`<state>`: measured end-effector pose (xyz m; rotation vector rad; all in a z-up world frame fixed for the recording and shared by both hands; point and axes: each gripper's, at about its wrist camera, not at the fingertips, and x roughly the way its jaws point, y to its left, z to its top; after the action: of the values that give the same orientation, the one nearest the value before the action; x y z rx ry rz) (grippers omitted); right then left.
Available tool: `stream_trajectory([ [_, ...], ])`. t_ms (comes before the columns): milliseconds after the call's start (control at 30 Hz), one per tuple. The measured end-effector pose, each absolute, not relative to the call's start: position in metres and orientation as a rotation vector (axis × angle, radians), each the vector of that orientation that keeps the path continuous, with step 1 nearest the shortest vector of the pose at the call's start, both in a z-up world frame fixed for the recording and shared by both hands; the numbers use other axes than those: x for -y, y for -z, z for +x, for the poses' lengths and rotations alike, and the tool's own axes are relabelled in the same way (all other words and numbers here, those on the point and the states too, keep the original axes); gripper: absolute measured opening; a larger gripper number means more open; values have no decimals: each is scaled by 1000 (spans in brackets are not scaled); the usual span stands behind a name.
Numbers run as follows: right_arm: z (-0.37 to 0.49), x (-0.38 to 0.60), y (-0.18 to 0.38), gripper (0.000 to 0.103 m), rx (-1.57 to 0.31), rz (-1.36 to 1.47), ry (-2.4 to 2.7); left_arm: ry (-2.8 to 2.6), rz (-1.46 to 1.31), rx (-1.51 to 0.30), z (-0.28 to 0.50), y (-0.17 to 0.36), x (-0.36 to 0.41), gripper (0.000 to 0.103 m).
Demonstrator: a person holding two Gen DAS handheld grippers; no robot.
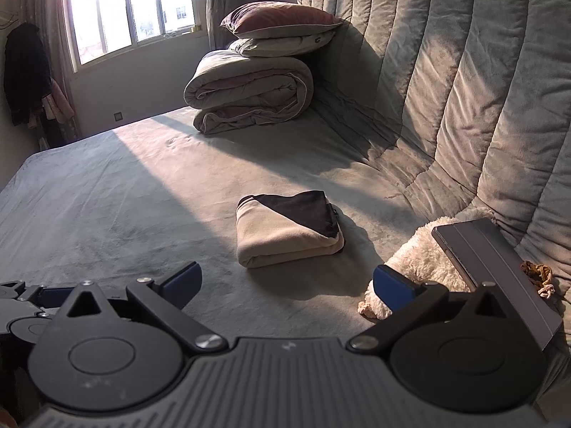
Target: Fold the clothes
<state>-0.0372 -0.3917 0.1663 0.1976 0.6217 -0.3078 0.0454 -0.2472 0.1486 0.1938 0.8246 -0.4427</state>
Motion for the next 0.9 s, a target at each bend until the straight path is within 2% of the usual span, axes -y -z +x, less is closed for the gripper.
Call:
stream_trajectory([
  [900,-40,376,-173,103,-616,172,298,454,190,-812,33,-158,235,102],
])
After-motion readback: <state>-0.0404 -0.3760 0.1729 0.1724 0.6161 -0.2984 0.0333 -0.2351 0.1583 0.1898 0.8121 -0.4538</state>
